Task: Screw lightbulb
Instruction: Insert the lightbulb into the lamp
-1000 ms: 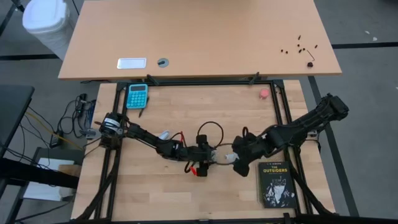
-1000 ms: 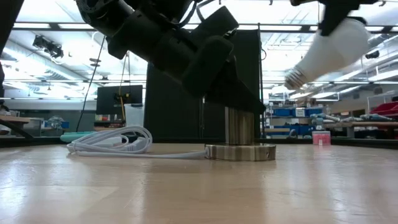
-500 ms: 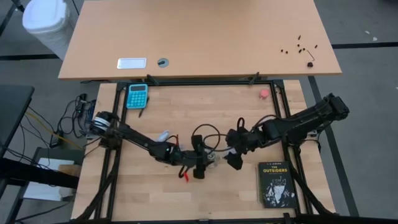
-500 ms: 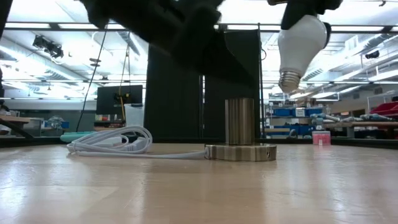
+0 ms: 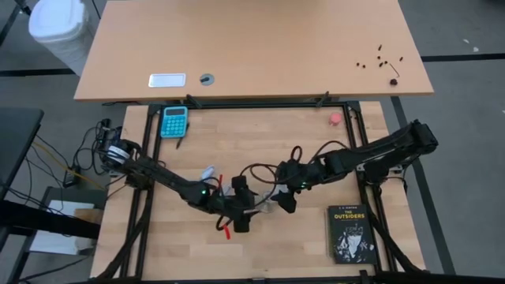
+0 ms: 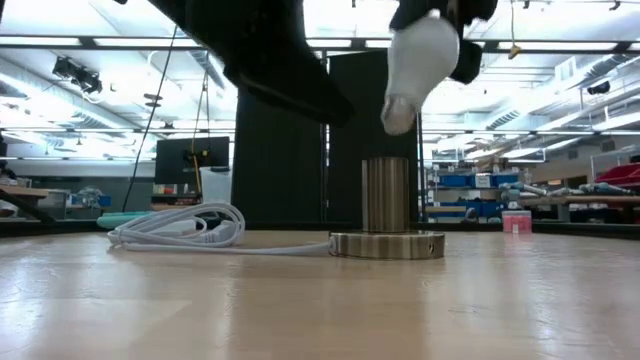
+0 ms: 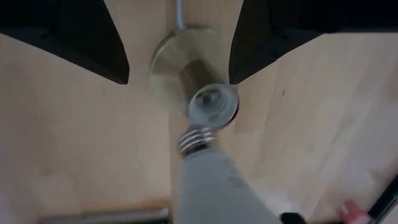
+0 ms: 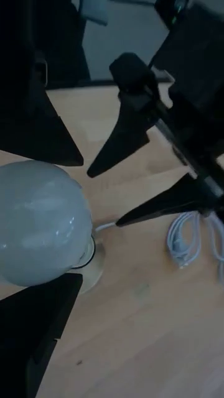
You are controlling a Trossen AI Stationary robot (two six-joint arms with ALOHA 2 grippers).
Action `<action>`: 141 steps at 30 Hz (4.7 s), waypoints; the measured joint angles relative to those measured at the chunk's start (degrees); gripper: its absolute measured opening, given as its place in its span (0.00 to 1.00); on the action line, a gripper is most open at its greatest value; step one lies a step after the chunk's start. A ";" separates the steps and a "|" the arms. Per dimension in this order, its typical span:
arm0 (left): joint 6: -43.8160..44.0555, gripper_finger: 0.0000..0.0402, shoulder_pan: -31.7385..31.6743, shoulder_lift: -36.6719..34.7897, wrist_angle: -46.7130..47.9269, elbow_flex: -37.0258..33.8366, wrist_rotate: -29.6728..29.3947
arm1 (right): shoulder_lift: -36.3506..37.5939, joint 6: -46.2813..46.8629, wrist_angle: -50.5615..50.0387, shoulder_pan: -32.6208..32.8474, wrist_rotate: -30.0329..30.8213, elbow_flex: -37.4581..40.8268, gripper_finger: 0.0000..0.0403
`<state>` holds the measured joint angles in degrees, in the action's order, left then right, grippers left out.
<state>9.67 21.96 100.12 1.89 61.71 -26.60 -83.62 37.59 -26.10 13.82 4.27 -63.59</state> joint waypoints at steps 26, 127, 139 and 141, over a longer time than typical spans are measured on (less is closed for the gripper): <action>5.54 0.70 -0.09 0.11 -6.35 -6.10 -0.85 | -10.09 -7.82 -9.96 -3.17 -0.44 -11.08 0.76; 17.84 0.70 4.46 0.50 -15.70 -6.99 -3.82 | 8.62 -7.76 15.61 16.69 18.30 40.66 0.77; 17.83 0.70 4.46 0.50 -15.67 -6.99 -3.84 | 8.62 -10.88 21.87 15.40 19.76 43.16 0.77; 17.81 0.70 4.46 0.50 -15.65 -6.99 -3.83 | 8.62 -14.06 22.30 14.99 18.97 43.16 0.77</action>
<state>27.48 26.41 100.62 -13.76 54.72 -30.42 -75.00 23.53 -3.79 28.82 23.25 -20.43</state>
